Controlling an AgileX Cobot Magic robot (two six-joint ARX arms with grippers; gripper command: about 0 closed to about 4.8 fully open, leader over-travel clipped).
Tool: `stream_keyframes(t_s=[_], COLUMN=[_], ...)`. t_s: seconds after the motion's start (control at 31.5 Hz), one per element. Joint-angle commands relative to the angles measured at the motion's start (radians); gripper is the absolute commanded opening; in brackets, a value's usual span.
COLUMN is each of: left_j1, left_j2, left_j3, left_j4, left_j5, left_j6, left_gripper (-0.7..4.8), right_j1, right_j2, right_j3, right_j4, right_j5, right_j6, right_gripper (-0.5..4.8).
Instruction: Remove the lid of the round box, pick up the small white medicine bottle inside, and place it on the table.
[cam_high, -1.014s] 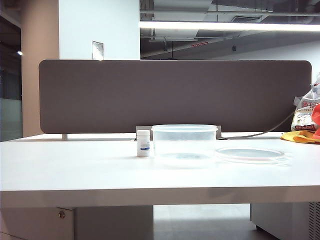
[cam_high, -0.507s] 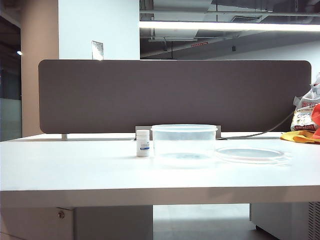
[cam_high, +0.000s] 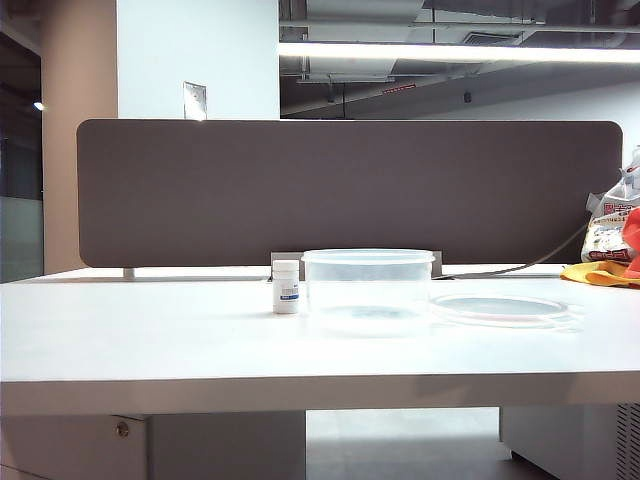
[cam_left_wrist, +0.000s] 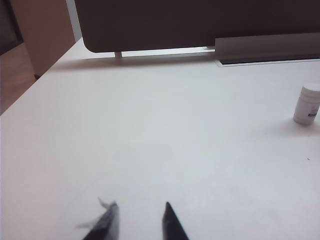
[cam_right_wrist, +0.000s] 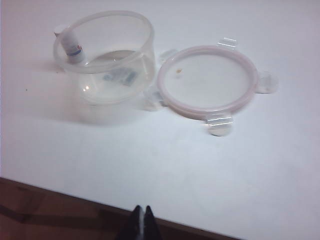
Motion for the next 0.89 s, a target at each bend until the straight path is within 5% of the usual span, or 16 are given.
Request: stream_keyframes(t_s=[0.03,0.22,0.38,0.57,0.89], left_j1=[0.000,0.000,0.000,0.000,0.000], left_j2=[0.000,0.000,0.000,0.000,0.000], left_j3=[0.000,0.000,0.000,0.000,0.000], left_j4=[0.008,0.008,0.008,0.008,0.008], left_j5=[0.005,0.005,0.005,0.005,0.005], left_j6=[0.001,0.001,0.001,0.001,0.001], left_gripper=[1.15,1.15,1.15,1.15,1.15], right_j1=[0.001,0.015,0.012,0.011,-0.079], right_j2=[-0.001,-0.002,-0.083,-0.310,-0.509], right_j3=[0.005,0.005,0.005,-0.027,-0.362], right_j4=[0.008,0.008,0.000,0.044,0.426], right_j5=[0.001,-0.013,0.041,0.074,0.072], right_j6=[0.003,0.002,-0.176,-0.233,-0.019], right_gripper=[-0.01,-0.01,-0.01,-0.01,-0.01])
